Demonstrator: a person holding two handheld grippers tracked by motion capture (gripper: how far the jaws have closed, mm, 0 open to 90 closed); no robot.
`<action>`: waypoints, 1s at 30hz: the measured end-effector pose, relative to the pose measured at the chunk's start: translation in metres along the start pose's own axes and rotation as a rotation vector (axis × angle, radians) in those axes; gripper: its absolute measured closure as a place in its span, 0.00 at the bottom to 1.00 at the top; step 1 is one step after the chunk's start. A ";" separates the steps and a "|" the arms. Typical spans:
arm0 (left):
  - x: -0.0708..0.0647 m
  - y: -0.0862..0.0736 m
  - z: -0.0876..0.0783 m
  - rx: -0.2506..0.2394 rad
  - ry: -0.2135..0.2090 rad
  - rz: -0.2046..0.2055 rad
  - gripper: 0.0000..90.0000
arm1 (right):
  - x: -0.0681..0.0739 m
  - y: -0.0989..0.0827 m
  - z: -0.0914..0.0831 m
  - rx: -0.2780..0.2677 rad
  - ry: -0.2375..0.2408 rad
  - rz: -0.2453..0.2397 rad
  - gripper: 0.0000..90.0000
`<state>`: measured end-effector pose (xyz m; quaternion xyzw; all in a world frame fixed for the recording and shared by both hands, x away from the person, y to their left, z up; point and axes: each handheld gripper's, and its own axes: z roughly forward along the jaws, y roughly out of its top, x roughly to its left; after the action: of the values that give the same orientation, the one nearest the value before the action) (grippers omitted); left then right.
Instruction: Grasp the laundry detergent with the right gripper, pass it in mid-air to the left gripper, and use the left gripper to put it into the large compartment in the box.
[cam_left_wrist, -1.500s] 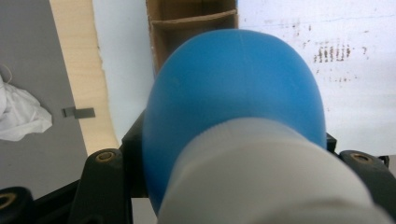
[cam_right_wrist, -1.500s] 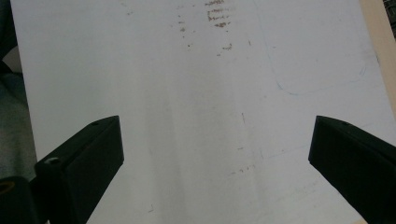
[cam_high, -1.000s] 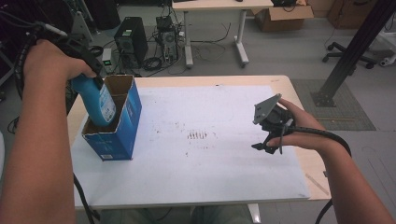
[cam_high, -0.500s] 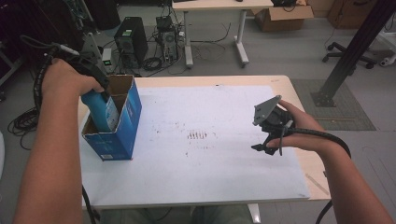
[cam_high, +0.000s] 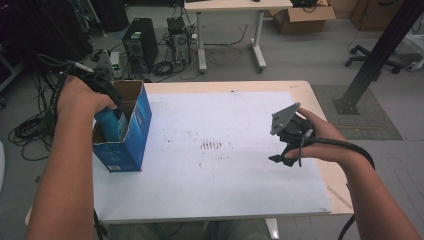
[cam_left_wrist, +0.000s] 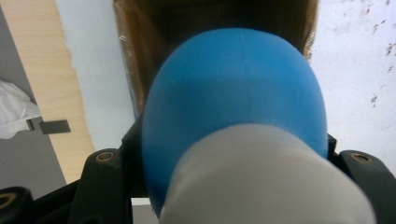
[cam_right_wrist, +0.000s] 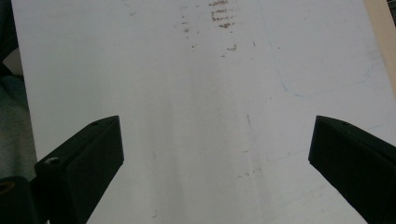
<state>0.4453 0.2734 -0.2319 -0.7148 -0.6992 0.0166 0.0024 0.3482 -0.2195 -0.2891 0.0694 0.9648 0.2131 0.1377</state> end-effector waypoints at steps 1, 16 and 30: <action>0.000 0.000 0.002 0.002 0.000 0.002 0.44 | 0.000 0.000 0.000 0.001 -0.001 -0.001 0.04; 0.002 0.003 0.035 0.018 -0.013 0.010 0.44 | -0.001 -0.001 0.003 0.004 0.006 0.001 0.04; 0.007 0.001 0.052 0.029 -0.022 0.018 0.44 | -0.001 0.004 0.008 0.001 0.005 -0.002 0.04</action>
<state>0.4455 0.2791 -0.2838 -0.7206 -0.6924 0.0347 0.0050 0.3513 -0.2133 -0.2943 0.0679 0.9653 0.2125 0.1355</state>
